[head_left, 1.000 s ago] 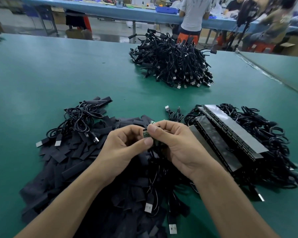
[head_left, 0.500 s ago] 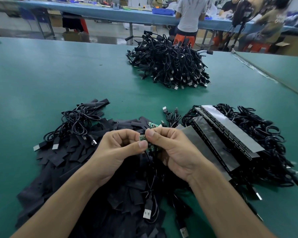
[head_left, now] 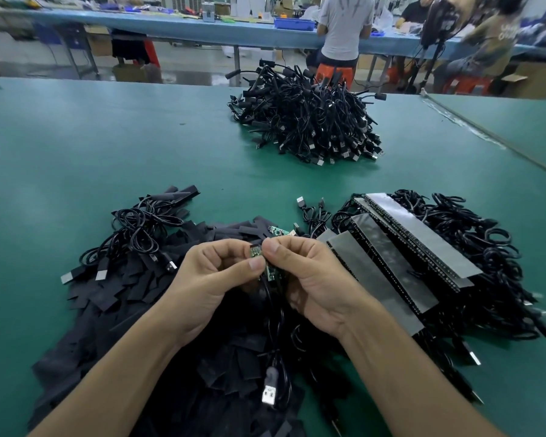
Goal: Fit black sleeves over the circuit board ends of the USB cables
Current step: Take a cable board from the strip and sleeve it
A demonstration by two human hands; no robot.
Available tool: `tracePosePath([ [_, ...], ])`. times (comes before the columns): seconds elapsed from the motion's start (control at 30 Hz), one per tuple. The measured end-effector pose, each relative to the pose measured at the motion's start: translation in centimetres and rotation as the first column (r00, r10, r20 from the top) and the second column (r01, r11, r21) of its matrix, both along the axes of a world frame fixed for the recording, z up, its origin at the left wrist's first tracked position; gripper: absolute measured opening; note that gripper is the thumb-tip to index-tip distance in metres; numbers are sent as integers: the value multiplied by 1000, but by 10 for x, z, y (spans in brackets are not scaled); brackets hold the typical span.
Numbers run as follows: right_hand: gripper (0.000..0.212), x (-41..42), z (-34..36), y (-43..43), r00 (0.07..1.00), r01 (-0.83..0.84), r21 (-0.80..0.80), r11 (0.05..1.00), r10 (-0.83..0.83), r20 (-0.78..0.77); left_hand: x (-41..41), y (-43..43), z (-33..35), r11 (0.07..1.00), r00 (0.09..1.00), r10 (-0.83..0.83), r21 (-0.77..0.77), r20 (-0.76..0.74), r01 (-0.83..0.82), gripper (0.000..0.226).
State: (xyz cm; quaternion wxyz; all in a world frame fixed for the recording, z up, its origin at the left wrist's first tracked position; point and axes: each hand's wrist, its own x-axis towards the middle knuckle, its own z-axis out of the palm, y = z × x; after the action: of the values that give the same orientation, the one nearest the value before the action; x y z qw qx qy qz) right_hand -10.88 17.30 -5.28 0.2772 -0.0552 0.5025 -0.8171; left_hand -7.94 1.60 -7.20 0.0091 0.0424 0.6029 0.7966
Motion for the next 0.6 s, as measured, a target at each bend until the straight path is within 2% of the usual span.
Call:
tracePosePath([
  [0.07, 12, -3, 2, 1, 995, 53, 104, 993, -44, -86, -1, 1, 1, 1000, 1000, 8, -5, -4, -8, 15],
  [0.1, 12, -4, 5, 3, 980, 116, 219, 969, -75, -184, -1, 2, 1, 1000, 1000, 10, -3, -5, -10, 12],
  [0.13, 14, -5, 7, 6, 945, 199, 375, 905, -76, -319, -2, 2, 1, 1000, 1000, 23, 4, 3, -23, 11],
  [0.17, 15, -5, 10, 10, 888, 303, 535, 788, -30, -459, -3, 1, 1, 999, 999, 46, 25, 19, -47, 10],
  [0.23, 12, -5, 17, 19, 756, 510, 733, 450, 172, -632, -5, 1, 1, 987, 993, 105, 121, 53, -111, 8],
  [0.3, 9, 1, 24, 23, 698, 603, 783, 155, 372, -611, -6, 0, 1, 963, 985, 162, 208, 53, -170, 8],
  [0.33, 14, 5, 25, 21, 663, 648, 759, 62, 445, -602, -6, 0, 1, 953, 981, 188, 233, 41, -193, 8],
  [0.37, 16, 8, 26, 17, 604, 704, 709, 38, 494, -626, -7, -1, 2, 946, 977, 213, 246, 24, -213, 7],
  [0.43, 11, 16, 33, 8, 501, 744, 654, 141, 531, -684, -8, 0, 4, 934, 960, 281, 236, -15, -270, 8],
  [0.47, 12, 19, 35, 5, 508, 692, 691, 208, 540, -671, -9, 0, 6, 927, 947, 321, 215, -35, -306, 11],
  [0.5, 21, 22, 34, 1, 552, 604, 762, 234, 566, -612, -10, 0, 9, 921, 932, 358, 187, -56, -342, 14],
  [0.53, 32, 24, 31, -2, 596, 505, 840, 198, 624, -505, -11, -1, 12, 914, 917, 390, 152, -81, -375, 16],
  [0.6, 50, 27, 22, -9, 606, 407, 911, 66, 727, -323, -13, -6, 19, 901, 891, 433, 75, -135, -427, 19],
])
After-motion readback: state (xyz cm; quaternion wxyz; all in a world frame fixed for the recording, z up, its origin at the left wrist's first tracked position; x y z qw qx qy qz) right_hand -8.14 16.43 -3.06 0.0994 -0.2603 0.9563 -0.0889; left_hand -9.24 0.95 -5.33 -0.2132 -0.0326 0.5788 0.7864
